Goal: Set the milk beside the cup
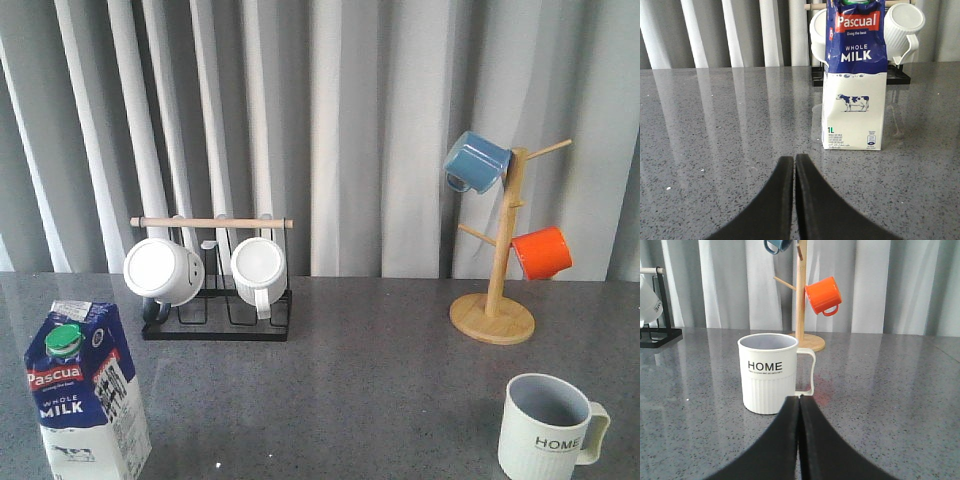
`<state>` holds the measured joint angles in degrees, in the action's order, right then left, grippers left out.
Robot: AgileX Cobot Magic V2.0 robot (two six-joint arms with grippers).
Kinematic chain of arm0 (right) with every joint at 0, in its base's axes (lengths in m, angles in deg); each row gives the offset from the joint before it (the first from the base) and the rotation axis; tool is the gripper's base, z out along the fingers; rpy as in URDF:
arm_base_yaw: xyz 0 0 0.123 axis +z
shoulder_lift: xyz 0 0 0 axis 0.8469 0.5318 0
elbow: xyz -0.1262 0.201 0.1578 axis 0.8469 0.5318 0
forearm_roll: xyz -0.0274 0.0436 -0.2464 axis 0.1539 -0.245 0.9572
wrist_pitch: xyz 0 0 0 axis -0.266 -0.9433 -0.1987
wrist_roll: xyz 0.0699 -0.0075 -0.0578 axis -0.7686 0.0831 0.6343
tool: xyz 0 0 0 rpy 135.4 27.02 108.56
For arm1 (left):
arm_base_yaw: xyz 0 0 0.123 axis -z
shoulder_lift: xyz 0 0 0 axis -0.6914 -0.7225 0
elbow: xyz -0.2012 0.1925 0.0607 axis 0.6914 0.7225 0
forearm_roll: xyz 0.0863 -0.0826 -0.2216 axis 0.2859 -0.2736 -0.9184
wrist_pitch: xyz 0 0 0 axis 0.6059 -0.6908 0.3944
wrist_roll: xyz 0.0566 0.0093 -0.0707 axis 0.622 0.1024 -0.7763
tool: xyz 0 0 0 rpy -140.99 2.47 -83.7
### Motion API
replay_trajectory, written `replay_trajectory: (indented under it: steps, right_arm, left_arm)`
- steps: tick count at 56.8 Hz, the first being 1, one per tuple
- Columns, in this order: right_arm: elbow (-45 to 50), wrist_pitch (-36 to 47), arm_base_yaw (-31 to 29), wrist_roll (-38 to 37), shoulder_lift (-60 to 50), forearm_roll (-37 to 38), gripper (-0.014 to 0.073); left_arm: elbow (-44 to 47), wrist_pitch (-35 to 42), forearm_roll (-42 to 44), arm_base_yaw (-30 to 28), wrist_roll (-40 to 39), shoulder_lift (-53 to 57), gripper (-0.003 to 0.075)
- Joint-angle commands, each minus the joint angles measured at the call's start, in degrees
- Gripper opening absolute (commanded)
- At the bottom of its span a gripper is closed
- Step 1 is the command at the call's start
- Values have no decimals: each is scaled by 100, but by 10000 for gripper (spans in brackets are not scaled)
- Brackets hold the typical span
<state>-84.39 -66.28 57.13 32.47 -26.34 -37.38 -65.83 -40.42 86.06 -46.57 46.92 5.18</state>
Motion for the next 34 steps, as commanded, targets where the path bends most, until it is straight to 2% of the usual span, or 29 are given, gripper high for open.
replay_trajectory:
  steps: [1,30,34]
  right_arm:
    - [60,422,-1,33,-97,43,-8]
    - [55,456,-2,39,-97,43,-8]
    - [55,615,-7,210,-97,269,-8]
  left_arm:
    - [-117,401,-4,12,-39,69,-6]
    - [-117,406,-4,12,-21,69,-6]
    - [-117,413,-4,12,-21,69,-6]
